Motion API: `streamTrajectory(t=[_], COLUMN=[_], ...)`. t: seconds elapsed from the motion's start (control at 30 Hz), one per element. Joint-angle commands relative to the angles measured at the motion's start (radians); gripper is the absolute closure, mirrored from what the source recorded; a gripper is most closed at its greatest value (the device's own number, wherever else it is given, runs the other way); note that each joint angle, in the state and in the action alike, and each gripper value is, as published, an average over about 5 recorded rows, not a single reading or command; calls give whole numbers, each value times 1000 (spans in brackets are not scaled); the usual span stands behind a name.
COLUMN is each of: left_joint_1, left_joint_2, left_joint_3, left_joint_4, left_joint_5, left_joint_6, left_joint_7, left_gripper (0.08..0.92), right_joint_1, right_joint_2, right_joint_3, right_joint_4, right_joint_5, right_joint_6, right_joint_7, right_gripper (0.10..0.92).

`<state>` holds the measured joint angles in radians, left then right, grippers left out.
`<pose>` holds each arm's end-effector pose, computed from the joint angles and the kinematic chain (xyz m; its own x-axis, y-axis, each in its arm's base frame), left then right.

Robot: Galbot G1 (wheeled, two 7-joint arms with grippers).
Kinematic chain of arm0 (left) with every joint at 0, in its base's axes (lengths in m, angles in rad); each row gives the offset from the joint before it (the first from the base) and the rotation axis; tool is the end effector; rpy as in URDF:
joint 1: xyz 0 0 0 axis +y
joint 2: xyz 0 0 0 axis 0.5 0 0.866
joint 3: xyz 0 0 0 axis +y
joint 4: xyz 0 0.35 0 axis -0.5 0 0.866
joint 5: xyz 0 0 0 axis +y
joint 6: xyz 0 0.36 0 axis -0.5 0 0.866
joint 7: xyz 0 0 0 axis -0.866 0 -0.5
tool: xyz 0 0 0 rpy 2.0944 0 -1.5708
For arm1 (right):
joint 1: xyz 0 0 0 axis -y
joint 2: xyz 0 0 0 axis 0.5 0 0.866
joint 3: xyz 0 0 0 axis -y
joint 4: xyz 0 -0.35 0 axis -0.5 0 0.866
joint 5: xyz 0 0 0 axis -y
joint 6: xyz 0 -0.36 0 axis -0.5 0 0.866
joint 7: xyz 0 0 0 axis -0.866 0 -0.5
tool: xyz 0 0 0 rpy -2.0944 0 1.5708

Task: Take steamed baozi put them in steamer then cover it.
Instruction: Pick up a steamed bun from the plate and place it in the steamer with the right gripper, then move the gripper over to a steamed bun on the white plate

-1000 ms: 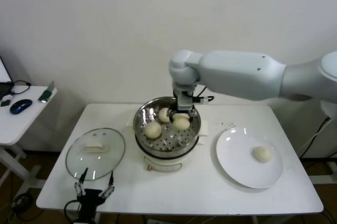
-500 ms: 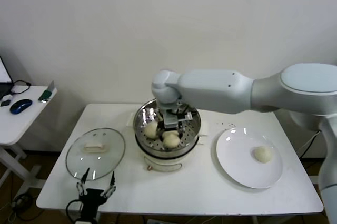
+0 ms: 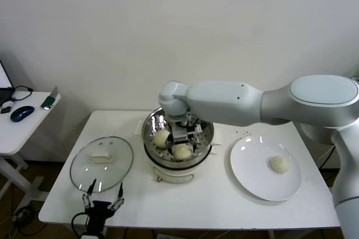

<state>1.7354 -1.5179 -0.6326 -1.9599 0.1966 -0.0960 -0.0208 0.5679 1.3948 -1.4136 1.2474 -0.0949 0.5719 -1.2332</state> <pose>0.1216 0.0475 -0.3734 -0.9786 -0.0729 0.1926 -0.0126 0.9546 0.2975 0.5179 0.2324 -0.0994 -0.0360 0.0692 0.9969 0.0839 -0.9939 0.0721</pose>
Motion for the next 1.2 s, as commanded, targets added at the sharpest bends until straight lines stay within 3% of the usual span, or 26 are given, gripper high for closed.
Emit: streamTrajectory(t=[0.03, 0.27, 0.47, 0.73, 0.93, 1.2], left_joint_1=[2, 3, 8, 14, 16, 12], left_joint_2=[0, 9, 13, 12, 16, 19], left_joint_3=[0, -6, -5, -1, -2, -10], left_joint_4=[-2, -11, -22, -39, -38, -35], left_joint_5=[2, 2, 2, 1, -1, 3], left_joint_6=[-1, 2, 1, 2, 3, 13], left_joint_7=[0, -3, -4, -4, -3, -3], left_gripper=[177, 177, 177, 177, 177, 177], right_joint_1=[5, 111, 259, 246, 103, -185], right_joint_2=[-9, -94, -209, -458, -658, -791], right_joint_3=[24, 57, -103, -165, -97, 101], right_joint_4=[-2, -42, -108, -89, -24, -97], right_joint_5=[-15, 64, 322, 531, 494, 282], right_joint_6=[-7, -60, -329, -621, -766, -764], right_joint_7=[-1, 15, 196, 192, 203, 147], right_gripper=[204, 202, 203, 203, 203, 203])
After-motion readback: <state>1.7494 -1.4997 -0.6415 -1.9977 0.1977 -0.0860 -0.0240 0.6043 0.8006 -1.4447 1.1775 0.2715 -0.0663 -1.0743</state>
